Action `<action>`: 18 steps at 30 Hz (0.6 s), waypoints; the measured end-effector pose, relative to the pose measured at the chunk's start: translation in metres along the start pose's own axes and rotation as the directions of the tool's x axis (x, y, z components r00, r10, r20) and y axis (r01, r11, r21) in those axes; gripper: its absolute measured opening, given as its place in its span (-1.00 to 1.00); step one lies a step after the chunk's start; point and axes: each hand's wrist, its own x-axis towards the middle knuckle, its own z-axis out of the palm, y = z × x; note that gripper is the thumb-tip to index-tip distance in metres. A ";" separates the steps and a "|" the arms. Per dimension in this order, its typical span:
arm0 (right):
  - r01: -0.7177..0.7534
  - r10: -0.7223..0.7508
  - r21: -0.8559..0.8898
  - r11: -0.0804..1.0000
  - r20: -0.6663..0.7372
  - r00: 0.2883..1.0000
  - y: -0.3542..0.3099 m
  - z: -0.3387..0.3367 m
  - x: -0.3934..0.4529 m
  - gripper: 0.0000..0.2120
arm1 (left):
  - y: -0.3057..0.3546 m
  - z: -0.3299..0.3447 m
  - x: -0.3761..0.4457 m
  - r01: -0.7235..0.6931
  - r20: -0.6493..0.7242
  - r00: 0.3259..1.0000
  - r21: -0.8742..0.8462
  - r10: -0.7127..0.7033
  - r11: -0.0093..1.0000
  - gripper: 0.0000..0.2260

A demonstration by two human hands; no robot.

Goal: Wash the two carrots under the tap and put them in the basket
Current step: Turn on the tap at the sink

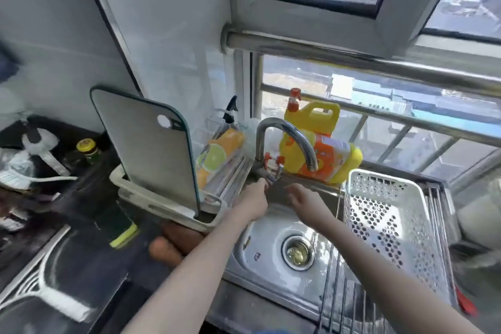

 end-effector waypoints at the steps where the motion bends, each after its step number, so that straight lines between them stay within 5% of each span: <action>1: -0.030 0.031 0.057 0.998 -0.029 0.999 0.004 -0.002 0.005 -0.72 | 0.001 0.004 0.011 0.032 -0.014 0.999 -0.072 -0.033 0.997 -0.65; 6: -0.087 0.101 0.250 0.964 -0.043 0.994 0.000 -0.008 0.044 -0.71 | 0.018 0.013 0.043 0.216 0.061 0.973 -0.591 -0.223 0.777 -0.86; 11: -0.198 0.197 0.448 0.872 0.049 0.979 -0.016 0.001 0.093 -0.60 | 0.032 0.016 0.071 0.240 0.064 0.948 -0.786 -0.312 0.570 -0.79; 18: -0.189 0.197 0.508 0.840 0.039 0.980 -0.007 0.015 0.093 -0.79 | 0.020 0.024 0.075 0.140 -0.013 0.979 -0.681 -0.202 0.719 -0.93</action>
